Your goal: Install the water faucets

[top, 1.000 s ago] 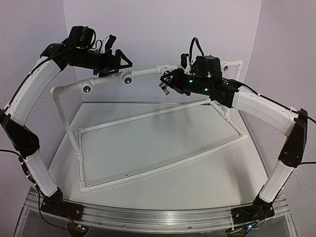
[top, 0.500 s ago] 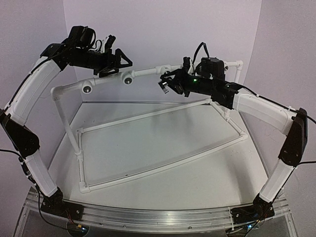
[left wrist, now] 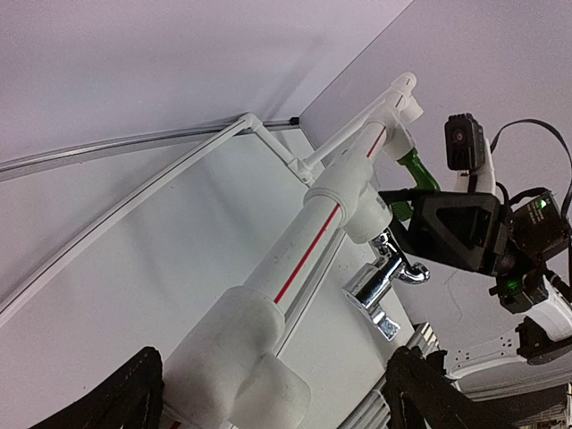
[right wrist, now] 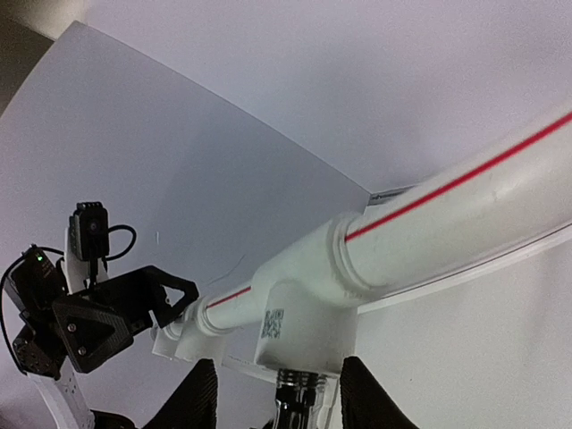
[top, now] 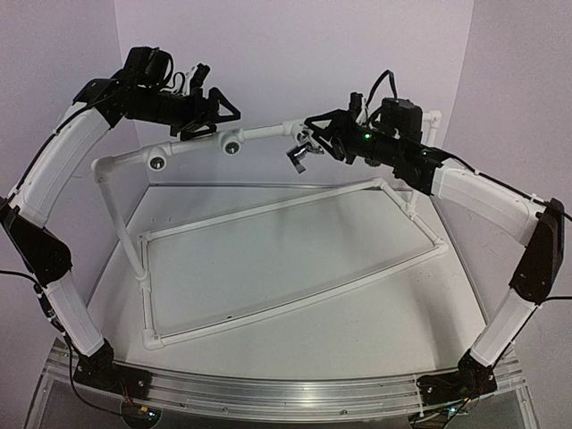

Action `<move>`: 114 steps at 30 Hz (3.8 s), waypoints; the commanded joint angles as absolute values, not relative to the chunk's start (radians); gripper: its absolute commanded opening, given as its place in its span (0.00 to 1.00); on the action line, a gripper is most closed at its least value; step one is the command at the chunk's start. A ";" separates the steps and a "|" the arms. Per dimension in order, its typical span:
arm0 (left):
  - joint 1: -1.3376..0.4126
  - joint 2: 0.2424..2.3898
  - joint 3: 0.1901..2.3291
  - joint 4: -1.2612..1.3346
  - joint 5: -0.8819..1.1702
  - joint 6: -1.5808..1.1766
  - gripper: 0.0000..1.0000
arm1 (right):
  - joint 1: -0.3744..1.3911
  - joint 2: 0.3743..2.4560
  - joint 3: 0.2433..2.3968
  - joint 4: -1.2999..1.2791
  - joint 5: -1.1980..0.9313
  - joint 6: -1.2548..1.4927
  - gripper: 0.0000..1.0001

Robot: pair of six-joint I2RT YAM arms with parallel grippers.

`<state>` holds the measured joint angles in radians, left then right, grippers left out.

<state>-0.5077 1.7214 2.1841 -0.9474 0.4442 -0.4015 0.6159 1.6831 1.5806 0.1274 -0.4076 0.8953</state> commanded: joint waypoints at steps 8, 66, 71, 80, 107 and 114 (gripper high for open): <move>-0.515 1.734 2.177 -0.976 0.499 -0.428 0.85 | 0.604 1.604 1.573 0.208 -0.358 0.761 0.70; -0.511 1.648 2.068 -0.921 0.457 -0.428 1.00 | 1.101 1.748 1.399 0.597 0.755 -1.409 0.87; -0.510 1.636 2.051 -0.913 0.457 -0.432 1.00 | 1.075 1.782 1.422 0.626 0.755 -1.414 0.84; -0.509 1.628 2.026 -0.898 0.459 -0.433 1.00 | 1.059 1.783 1.519 0.540 0.777 -1.206 0.59; -0.496 1.681 2.071 -0.908 0.467 -0.445 0.99 | 0.935 1.659 1.752 -0.042 0.527 -0.276 0.43; -0.490 1.696 2.087 -0.914 0.474 -0.448 0.99 | 0.855 1.637 1.762 -0.120 0.372 -0.050 0.39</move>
<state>-0.4961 1.6889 2.0536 -0.8644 0.4503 -0.4278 0.9321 1.7067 1.7104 -0.0827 0.4105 -0.2369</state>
